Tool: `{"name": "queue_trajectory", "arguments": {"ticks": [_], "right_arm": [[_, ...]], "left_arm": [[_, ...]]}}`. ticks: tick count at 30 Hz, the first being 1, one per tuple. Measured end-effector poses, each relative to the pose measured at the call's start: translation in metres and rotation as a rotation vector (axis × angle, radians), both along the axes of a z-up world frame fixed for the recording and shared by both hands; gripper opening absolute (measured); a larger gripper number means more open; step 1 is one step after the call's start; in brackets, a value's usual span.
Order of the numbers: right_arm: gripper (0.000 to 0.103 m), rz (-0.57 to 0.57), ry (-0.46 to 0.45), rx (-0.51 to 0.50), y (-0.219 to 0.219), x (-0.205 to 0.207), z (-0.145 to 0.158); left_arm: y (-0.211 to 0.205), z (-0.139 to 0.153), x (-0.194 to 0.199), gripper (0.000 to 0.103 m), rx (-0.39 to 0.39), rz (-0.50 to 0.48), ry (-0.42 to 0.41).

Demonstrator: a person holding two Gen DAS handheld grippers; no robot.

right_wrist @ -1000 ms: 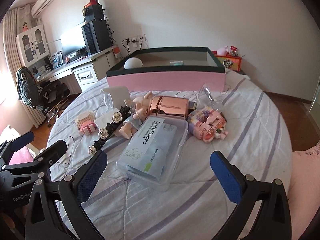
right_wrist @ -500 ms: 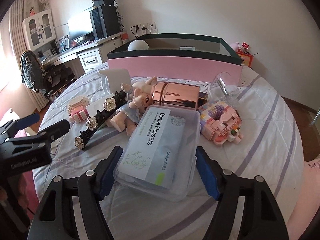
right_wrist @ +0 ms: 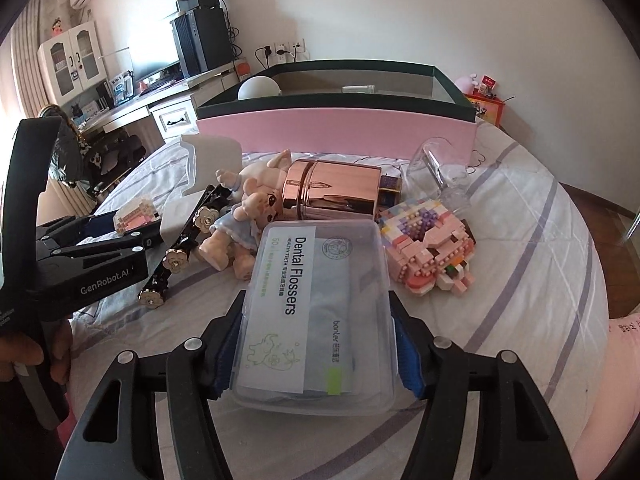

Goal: Organize rigid objects
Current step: 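Grasp the pink block figure with the left tool while the right tool grasps the Dental Flossers box, then place block figure and flosser box into the pink box and release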

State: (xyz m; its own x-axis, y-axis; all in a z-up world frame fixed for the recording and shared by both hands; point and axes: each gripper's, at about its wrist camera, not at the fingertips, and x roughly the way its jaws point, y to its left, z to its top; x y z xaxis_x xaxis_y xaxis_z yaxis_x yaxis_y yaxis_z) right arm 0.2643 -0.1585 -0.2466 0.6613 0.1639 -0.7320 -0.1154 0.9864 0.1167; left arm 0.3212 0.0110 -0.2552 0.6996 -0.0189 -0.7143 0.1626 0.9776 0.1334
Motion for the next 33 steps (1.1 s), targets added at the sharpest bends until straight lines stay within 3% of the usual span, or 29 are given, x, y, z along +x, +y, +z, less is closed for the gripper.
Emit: {"name": "queue_trajectory", "arguments": {"ticks": [8,18,26,33], "right_arm": [[0.064,0.026,-0.045,0.033,0.0,-0.013,0.009],[0.064,0.036,-0.183,0.03,-0.001,-0.051,0.063],[0.064,0.046,-0.26,0.013,-0.004,-0.051,0.095],[0.064,0.04,-0.308,-0.021,-0.011,-0.03,0.114]], "left_arm": [[-0.005,0.025,-0.053,0.06,-0.062,-0.033,-0.051],[-0.022,0.083,-0.102,0.061,-0.075,-0.089,-0.199],[-0.033,0.109,-0.099,0.061,-0.081,-0.104,-0.257],[-0.047,0.125,-0.066,0.061,-0.064,-0.113,-0.302]]}}
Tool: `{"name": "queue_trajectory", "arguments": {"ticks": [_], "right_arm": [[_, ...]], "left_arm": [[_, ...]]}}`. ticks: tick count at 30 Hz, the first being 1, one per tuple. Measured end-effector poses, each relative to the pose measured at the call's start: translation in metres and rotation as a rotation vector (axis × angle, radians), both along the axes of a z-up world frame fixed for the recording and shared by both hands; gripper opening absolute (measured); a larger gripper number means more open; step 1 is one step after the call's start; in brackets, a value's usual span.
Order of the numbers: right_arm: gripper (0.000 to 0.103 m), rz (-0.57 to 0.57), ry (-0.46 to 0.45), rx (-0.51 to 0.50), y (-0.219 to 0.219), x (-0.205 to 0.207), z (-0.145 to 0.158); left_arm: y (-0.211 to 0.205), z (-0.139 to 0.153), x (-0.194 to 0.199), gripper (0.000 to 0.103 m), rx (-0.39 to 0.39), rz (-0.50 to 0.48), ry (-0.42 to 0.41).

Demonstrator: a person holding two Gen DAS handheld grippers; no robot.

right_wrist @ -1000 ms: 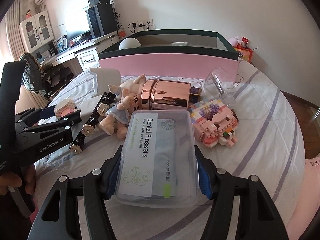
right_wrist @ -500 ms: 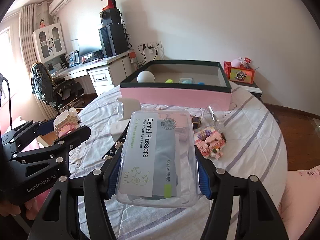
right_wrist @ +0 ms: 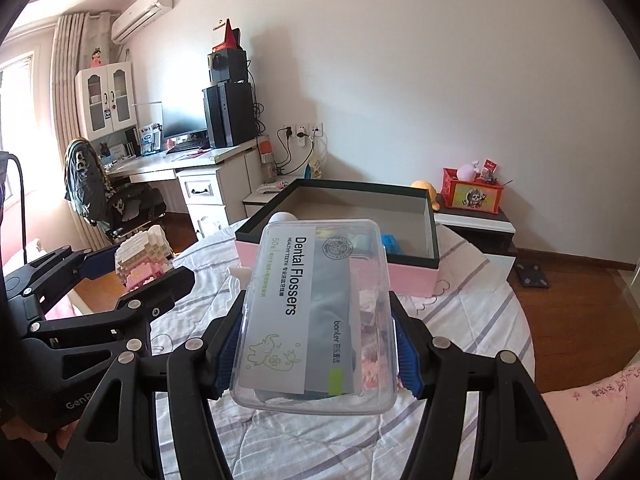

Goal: Organize rigid objects
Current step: 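Place block figure and flosser box into the pink box and release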

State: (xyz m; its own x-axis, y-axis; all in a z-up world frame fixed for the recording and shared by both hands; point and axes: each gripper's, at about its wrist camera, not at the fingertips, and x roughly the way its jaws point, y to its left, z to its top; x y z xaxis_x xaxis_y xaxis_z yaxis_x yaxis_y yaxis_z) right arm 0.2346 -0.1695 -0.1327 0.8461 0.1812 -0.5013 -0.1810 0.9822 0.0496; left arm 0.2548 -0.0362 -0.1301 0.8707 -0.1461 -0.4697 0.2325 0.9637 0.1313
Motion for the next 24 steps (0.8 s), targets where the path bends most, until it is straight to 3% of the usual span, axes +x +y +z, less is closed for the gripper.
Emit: {"name": "queue_trajectory", "arguments": {"ticks": [10,17,24], "right_arm": [[0.064,-0.019,-0.032,-0.088,-0.007,0.089,0.023],[0.064,-0.036,0.045,-0.129,-0.014,0.173,0.006],[0.064,-0.048,0.162,-0.182,-0.016,0.235,-0.032]], "left_arm": [[-0.025,0.014,0.108,0.061,0.065,0.015,-0.022],[-0.036,-0.018,0.201,0.061,0.074,0.019,0.107],[-0.041,-0.062,0.258,0.061,0.096,0.031,0.233]]}}
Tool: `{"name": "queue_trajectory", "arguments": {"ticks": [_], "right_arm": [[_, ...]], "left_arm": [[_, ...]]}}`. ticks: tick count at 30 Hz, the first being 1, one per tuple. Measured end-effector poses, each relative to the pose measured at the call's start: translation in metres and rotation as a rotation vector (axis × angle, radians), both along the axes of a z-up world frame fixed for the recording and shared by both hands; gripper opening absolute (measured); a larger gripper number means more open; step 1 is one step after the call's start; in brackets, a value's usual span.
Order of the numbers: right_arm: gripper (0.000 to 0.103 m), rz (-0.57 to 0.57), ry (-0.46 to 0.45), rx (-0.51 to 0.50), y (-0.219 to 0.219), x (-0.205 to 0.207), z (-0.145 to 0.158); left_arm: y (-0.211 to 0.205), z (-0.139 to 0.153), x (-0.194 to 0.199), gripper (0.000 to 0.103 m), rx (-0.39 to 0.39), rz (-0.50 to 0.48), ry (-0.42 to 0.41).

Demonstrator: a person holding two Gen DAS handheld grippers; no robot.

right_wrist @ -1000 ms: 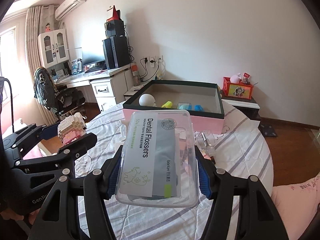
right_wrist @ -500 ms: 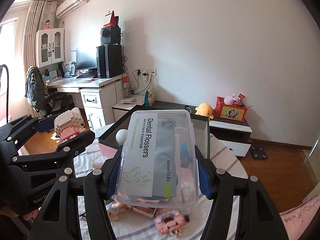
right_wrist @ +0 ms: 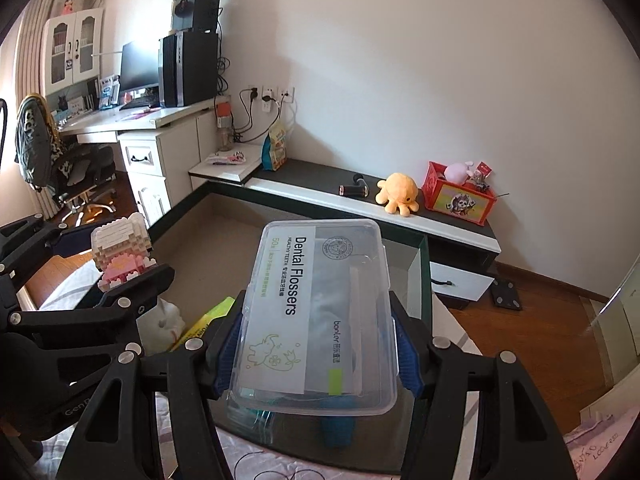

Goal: Organize rigid objects
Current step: 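Place block figure and flosser box into the pink box and release, then withdraw both tools from the box and reach toward remaining items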

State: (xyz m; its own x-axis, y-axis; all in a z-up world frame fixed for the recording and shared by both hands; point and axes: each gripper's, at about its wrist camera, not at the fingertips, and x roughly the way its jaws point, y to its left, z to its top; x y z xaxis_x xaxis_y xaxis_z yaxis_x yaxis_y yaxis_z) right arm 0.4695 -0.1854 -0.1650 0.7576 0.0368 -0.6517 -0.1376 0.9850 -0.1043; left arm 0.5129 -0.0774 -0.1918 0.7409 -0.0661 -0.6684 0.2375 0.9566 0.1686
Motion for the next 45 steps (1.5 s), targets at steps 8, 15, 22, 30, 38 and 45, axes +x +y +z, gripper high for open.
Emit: {"name": "queue_trajectory", "arguments": {"ticks": [8,15,22,30,38,45], "right_arm": [[0.065,-0.011,0.075,0.008,-0.006,0.021,-0.025],[0.083,-0.041,0.034,0.064,-0.013,0.001,-0.008],[0.086,-0.018,-0.099,0.142,-0.009,-0.069,0.047],[0.098,-0.037,-0.31,0.163,0.007,-0.202,0.096],[0.103,-0.06,-0.418,0.157,0.023,-0.311,0.105],[0.103,-0.07,-0.427,0.146,0.028,-0.363,0.103]], "left_arm": [[-0.001,-0.007,0.008,0.062,0.024,0.025,0.034],[0.018,0.019,-0.015,0.082,-0.054,0.074,-0.005],[0.038,0.079,-0.104,0.095,-0.121,0.091,-0.223],[0.059,0.119,-0.243,0.103,-0.159,0.14,-0.455],[0.071,0.121,-0.341,0.103,-0.195,0.174,-0.517],[0.074,0.116,-0.385,0.103,-0.223,0.14,-0.498]]}}
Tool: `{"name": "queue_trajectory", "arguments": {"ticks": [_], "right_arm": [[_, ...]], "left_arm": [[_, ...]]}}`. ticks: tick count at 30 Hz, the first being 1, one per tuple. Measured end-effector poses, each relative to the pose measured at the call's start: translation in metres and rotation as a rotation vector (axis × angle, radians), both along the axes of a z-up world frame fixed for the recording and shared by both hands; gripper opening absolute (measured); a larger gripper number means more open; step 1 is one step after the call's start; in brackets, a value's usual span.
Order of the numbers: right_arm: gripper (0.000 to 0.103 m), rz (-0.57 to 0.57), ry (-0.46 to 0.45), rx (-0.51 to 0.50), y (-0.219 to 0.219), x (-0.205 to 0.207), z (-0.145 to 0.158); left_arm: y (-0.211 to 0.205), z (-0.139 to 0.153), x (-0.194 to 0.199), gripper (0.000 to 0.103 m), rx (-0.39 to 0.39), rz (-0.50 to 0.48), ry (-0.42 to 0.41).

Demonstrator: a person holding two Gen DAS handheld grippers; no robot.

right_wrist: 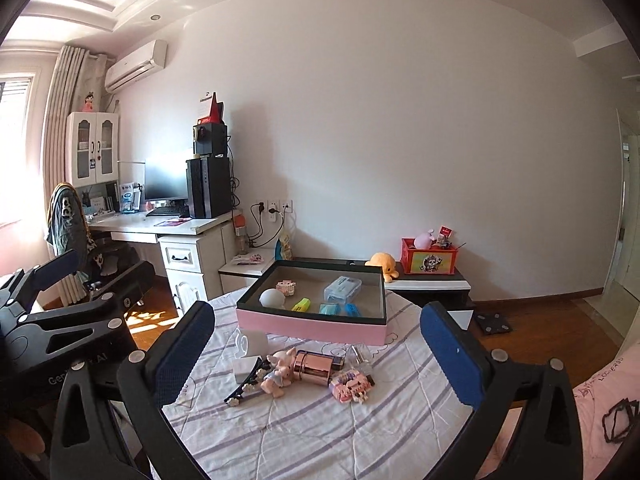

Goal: Organize rigid objects
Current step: 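Withdraw both tools from the box and reach toward remaining items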

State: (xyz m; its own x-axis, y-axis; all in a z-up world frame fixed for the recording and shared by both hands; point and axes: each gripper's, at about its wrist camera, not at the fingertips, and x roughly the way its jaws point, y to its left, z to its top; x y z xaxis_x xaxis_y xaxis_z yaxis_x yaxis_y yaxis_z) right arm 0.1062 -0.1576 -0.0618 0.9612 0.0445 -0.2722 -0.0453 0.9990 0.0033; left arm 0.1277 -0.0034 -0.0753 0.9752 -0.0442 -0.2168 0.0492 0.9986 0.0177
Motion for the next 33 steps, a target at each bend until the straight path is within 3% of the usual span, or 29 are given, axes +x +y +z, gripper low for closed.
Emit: {"name": "queue_trajectory", "arguments": {"ticks": [13,21,28,33], "right_arm": [[0.103,-0.017,-0.019,-0.008,-0.005,-0.025,0.003],[0.103,-0.022,0.039,0.014,-0.016,-0.004,-0.014],[0.103,-0.034,0.156,0.031,-0.029,0.036,-0.051],[0.103,-0.042,0.297,0.035,-0.041,0.072,-0.098]], "left_arm": [[-0.005,0.005,-0.017,0.103,0.01,-0.022,-0.013],[-0.012,-0.012,0.005,0.103,0.037,-0.021,0.048],[-0.028,-0.054,0.055,0.103,0.066,-0.038,0.189],[-0.031,-0.111,0.096,0.103,0.045,-0.104,0.402]]}}
